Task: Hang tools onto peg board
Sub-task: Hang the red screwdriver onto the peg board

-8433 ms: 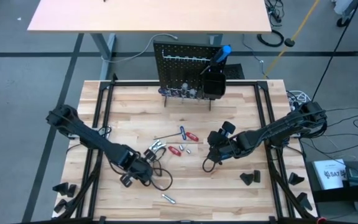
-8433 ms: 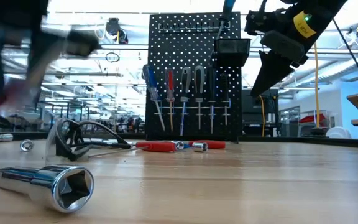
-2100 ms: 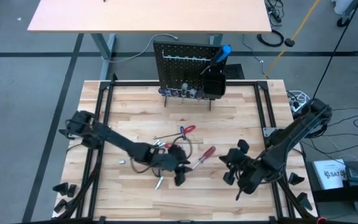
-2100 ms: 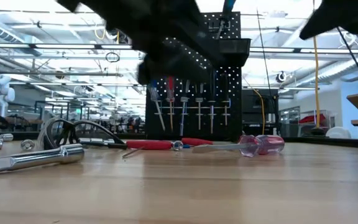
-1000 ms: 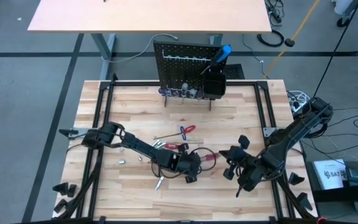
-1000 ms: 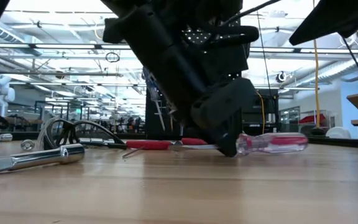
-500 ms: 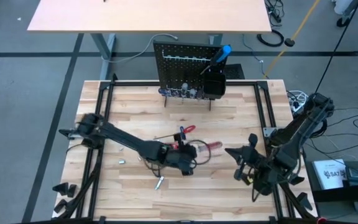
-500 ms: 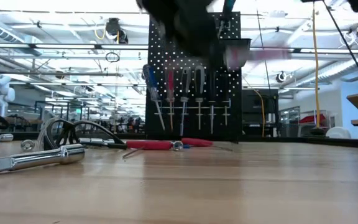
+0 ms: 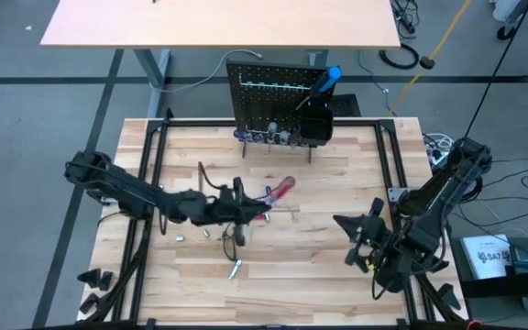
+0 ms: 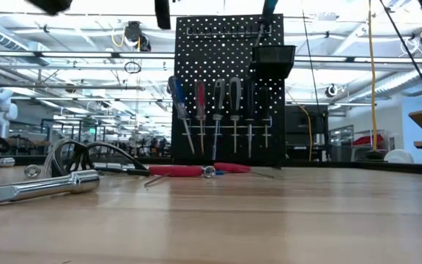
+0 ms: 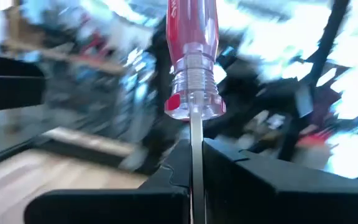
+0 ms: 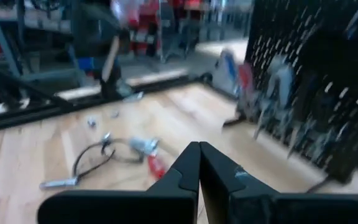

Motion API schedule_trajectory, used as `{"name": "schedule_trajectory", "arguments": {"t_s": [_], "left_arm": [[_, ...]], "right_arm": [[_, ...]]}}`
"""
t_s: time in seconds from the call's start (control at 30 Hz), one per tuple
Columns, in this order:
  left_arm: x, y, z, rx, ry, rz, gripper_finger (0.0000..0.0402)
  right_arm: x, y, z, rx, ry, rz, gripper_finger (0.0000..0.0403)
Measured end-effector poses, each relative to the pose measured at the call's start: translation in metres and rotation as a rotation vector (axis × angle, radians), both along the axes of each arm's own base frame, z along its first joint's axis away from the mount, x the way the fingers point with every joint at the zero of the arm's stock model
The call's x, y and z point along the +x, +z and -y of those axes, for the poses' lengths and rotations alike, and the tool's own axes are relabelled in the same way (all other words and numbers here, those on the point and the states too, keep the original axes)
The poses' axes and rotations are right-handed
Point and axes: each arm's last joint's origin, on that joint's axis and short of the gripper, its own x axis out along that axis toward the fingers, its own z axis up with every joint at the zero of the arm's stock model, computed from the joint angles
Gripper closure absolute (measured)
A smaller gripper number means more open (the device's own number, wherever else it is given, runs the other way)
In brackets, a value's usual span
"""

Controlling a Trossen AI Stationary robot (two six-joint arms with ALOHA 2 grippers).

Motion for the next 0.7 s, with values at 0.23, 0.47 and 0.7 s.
{"name": "schedule_trajectory", "arguments": {"t_s": [0.23,0.47,0.7], "left_arm": [[-0.014,-0.007,-0.012,-0.106,-0.173,0.158,0.0382],[-0.018,0.001,-0.011,-0.046,-0.233,0.265,0.0382],[-0.019,0.004,-0.01,-0.013,-0.266,0.34,0.0382]], "right_arm": [[0.037,-0.01,0.013,0.365,0.24,-0.362,0.0403],[0.108,-0.004,0.012,0.12,0.66,-0.177,0.0403],[0.164,0.004,0.037,-0.083,0.71,0.269,0.0403]]}}
